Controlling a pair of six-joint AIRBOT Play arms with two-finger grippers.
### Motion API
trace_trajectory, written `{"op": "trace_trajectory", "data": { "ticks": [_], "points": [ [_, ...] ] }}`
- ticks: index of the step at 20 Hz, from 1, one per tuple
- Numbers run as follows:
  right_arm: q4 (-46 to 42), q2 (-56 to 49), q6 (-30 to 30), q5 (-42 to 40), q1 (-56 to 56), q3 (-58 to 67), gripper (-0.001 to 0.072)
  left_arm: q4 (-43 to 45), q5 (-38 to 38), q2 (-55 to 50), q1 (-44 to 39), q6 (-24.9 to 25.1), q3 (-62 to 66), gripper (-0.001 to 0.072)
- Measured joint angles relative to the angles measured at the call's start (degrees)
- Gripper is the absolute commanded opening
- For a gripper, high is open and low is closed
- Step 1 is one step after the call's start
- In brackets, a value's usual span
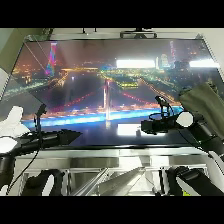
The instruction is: Fold the shirts.
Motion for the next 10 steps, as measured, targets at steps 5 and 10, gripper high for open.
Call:
{"op": "trace_trajectory", "data": {
  "ticks": [5, 10],
  "points": [
    [0.0, 0.0, 0.0, 0.0, 0.0, 0.0, 0.0018, 0.2, 2.8, 0.3, 0.0, 0.0, 0.3, 0.072],
    [-0.1, 0.0, 0.0, 0.0, 0.0, 0.0, 0.0018, 12.3, 10.3, 0.0, 6.6, -3.0, 8.9, 0.072]
  ]
}}
